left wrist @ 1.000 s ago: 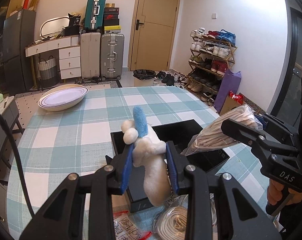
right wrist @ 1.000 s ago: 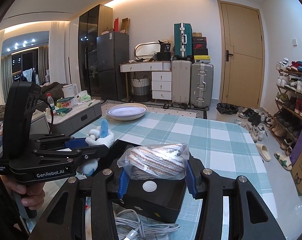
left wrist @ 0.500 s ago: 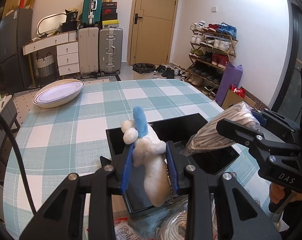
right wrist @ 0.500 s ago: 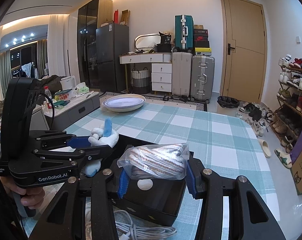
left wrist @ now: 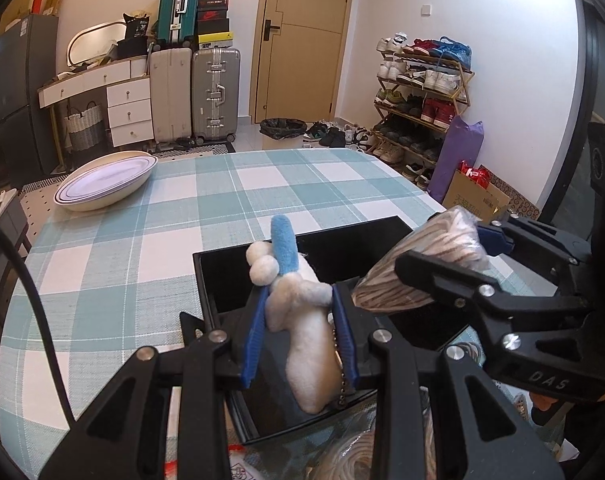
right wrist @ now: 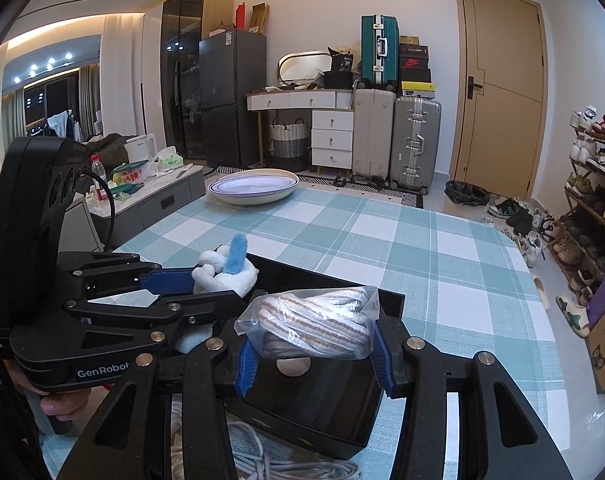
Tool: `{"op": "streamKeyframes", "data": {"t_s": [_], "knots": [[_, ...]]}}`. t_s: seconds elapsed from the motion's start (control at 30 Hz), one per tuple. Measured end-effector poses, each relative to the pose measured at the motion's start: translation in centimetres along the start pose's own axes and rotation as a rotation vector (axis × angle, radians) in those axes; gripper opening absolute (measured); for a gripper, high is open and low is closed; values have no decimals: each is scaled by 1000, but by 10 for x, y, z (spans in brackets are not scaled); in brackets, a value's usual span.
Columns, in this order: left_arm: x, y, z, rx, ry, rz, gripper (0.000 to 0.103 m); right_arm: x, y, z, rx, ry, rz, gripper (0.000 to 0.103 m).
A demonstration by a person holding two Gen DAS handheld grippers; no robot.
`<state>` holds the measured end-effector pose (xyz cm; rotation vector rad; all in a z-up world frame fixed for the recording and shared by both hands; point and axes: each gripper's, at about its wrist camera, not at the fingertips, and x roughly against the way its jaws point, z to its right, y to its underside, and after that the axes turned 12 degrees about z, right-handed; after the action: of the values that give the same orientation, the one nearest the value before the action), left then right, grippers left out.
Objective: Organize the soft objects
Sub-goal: 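Lower the plush into the black box and open the left tool while the right releases the bag inside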
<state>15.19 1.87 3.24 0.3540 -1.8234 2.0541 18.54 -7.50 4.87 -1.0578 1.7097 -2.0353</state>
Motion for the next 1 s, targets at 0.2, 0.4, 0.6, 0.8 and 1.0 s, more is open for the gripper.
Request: {"op": "streamKeyframes", "data": {"t_s": [0.2,0.4,0.6,0.8,1.0], "knots": [[-3,-5,-3,20,16,13,31,-16,2,-4,41,-2,-12,47],[-13,5,-2,5,20,-34,31,-22,11,-2,47,-16,-55,47],[-13,7,4,-22,28,-49,33,-19,15,1,64,-33,-90,47],[-8,6,3,-11,31,-48,43,-7,17,9,36,-23,-59,65],[3,2,4,-25,13,-36,52,15,14,19,8,12,-35,82]]}}
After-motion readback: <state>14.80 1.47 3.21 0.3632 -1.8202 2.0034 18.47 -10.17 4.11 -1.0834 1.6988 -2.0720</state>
